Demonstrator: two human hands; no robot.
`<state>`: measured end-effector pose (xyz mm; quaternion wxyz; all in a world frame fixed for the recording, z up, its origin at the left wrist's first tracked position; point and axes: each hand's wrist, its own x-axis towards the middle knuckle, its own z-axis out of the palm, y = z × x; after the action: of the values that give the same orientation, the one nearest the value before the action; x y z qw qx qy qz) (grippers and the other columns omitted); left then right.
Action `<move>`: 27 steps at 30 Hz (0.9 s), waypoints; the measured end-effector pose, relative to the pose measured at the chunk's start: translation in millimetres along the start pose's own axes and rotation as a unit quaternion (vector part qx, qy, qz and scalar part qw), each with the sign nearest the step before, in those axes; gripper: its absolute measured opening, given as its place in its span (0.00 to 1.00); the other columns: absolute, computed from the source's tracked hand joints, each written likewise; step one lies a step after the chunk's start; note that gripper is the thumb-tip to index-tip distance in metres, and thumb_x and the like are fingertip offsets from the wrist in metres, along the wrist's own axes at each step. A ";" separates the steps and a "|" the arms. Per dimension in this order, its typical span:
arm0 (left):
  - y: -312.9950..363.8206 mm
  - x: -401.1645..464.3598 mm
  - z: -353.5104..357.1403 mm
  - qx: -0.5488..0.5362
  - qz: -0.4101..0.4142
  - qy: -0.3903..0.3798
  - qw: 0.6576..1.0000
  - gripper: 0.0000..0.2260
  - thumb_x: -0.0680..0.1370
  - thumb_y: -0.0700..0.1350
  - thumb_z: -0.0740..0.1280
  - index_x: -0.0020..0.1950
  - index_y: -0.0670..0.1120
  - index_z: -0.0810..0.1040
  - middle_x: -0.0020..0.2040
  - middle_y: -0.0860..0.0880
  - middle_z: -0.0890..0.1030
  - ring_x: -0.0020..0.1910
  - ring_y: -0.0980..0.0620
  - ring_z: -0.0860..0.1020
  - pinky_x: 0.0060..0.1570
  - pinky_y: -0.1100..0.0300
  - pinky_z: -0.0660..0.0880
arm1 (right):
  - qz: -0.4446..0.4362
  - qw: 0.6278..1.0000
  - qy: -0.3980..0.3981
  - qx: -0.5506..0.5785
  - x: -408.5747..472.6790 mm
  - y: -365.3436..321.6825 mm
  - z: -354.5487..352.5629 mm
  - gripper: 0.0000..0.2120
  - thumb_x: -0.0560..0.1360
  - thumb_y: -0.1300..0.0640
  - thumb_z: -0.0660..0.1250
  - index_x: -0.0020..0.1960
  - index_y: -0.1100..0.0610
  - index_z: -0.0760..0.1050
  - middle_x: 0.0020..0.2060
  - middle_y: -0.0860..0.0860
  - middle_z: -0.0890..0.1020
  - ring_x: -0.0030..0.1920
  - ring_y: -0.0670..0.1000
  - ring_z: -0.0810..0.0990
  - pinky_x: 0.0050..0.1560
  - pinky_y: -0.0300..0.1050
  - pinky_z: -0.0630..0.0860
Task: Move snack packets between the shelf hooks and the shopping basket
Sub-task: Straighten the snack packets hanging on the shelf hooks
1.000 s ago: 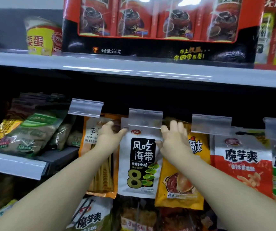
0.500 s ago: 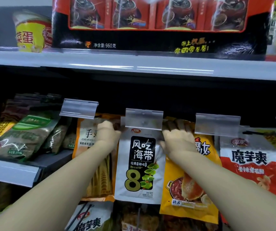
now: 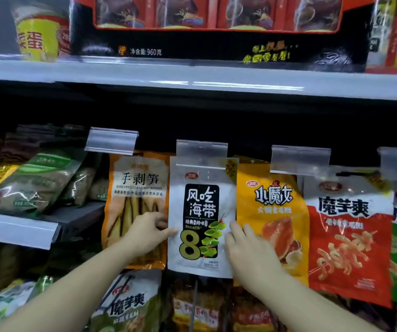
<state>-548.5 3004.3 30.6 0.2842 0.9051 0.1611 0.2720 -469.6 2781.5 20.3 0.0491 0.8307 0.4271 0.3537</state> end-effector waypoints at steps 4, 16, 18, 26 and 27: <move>-4.9 1.6 1.7 -0.017 0.007 0.007 1.000 0.15 0.76 0.51 0.70 0.60 0.49 0.79 0.50 0.53 0.83 0.45 0.59 0.79 0.43 0.66 0.74 | 0.062 0.998 -0.021 0.012 16.8 -4.3 9.2 0.27 0.39 0.60 0.82 0.38 0.63 0.83 0.37 0.56 0.81 0.28 0.54 0.77 0.17 0.38 0.62; -7.2 21.8 8.0 0.080 -0.016 0.077 0.994 0.11 0.79 0.50 0.66 0.43 0.44 0.81 0.37 0.48 0.82 0.36 0.50 0.80 0.39 0.56 0.79 | 0.030 0.999 -0.009 -0.023 29.5 -3.1 16.0 0.30 0.58 0.52 0.79 0.57 0.62 0.80 0.52 0.59 0.80 0.50 0.60 0.79 0.37 0.51 0.77; -5.6 20.3 8.1 0.127 -0.015 0.082 0.988 0.13 0.78 0.53 0.65 0.43 0.45 0.80 0.37 0.48 0.82 0.35 0.51 0.79 0.38 0.56 0.79 | 0.011 1.000 0.016 -0.019 23.1 -0.8 22.5 0.29 0.45 0.53 0.81 0.45 0.59 0.84 0.43 0.56 0.83 0.37 0.57 0.80 0.28 0.47 0.74; 20.2 0.1 -2.8 0.246 -0.037 0.077 0.966 0.18 0.76 0.62 0.61 0.35 0.50 0.72 0.33 0.53 0.76 0.35 0.52 0.77 0.33 0.61 0.75 | -0.076 0.995 0.052 0.044 -11.0 19.9 21.4 0.31 0.45 0.61 0.78 0.46 0.55 0.72 0.43 0.52 0.79 0.37 0.53 0.73 0.29 0.41 0.66; 28.2 -2.5 -4.0 0.255 -0.021 0.078 0.963 0.17 0.77 0.62 0.60 0.37 0.51 0.73 0.34 0.53 0.76 0.35 0.52 0.77 0.32 0.62 0.73 | -0.078 0.994 0.063 0.048 -12.9 23.3 19.4 0.32 0.45 0.62 0.77 0.46 0.55 0.68 0.42 0.51 0.78 0.37 0.52 0.72 0.29 0.40 0.64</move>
<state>-549.0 2982.6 49.3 0.0356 0.9202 0.2655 0.2855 -446.6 2761.5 7.8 0.0095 0.7723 0.5093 0.3795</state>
